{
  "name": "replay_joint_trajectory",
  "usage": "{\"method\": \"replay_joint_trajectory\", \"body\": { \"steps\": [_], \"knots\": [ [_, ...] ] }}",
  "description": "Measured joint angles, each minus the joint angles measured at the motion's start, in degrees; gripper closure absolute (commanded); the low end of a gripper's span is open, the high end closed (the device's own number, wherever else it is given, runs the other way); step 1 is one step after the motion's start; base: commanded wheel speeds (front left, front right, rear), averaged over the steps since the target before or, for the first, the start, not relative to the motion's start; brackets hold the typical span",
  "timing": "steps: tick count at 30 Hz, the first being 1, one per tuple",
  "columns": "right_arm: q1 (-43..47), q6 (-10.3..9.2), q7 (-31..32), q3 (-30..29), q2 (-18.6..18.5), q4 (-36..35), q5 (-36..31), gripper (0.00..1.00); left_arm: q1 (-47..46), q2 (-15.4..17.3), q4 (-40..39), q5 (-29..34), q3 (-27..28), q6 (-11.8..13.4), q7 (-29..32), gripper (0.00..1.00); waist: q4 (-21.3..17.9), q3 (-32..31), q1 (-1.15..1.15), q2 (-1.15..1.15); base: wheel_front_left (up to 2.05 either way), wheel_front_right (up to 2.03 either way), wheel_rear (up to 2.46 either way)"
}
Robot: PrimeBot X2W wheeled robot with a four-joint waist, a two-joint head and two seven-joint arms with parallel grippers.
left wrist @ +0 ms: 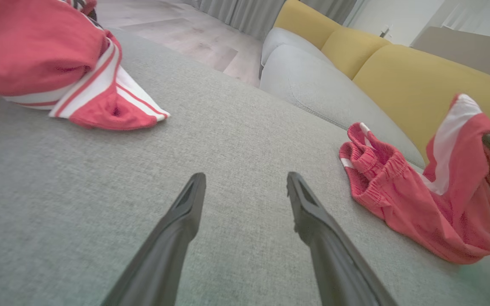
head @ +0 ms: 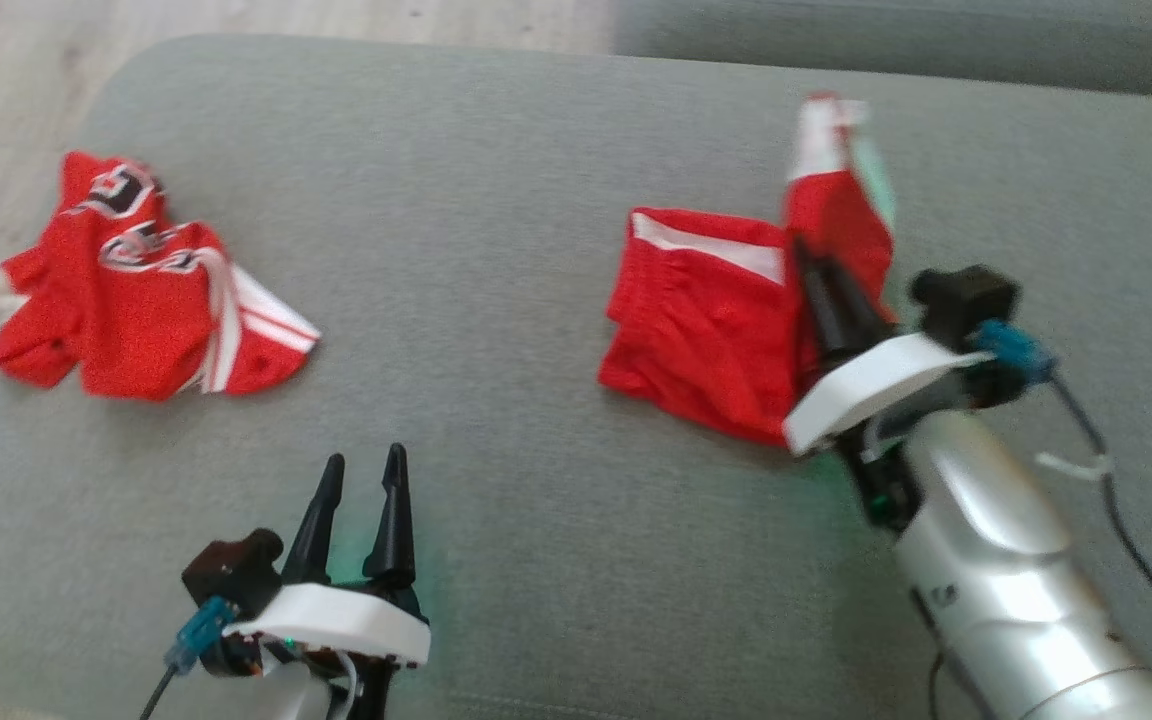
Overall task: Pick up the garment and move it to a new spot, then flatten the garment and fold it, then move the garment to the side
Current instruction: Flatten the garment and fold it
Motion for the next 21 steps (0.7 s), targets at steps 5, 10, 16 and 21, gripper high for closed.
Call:
{"method": "replay_joint_trajectory", "body": {
  "steps": [5,10,16,21],
  "knots": [
    [0.0,0.0,0.0,11.1,0.1,-0.9,7.6,1.0,0.2,0.0,0.0,-0.1,-0.5,0.0,0.0,0.0,3.7,-0.5,0.0,0.0,0.0,0.0,0.0],
    [0.0,0.0,0.0,17.4,0.1,-0.6,15.6,0.0,0.3,0.0,0.4,-0.1,-0.5,0.0,0.0,0.0,6.4,-0.9,0.0,0.0,0.0,0.0,0.0],
    [0.2,0.0,0.0,16.3,0.4,-3.1,15.3,0.0,0.7,0.0,0.3,1.8,1.8,0.0,0.0,0.0,4.4,-1.7,0.0,0.0,0.0,0.0,0.0],
    [3.7,0.0,0.0,5.8,0.4,-4.6,8.5,0.0,1.7,0.0,-0.6,5.7,5.2,0.0,0.0,0.0,1.0,-2.5,0.0,0.0,0.0,0.0,0.0]
  ]
}}
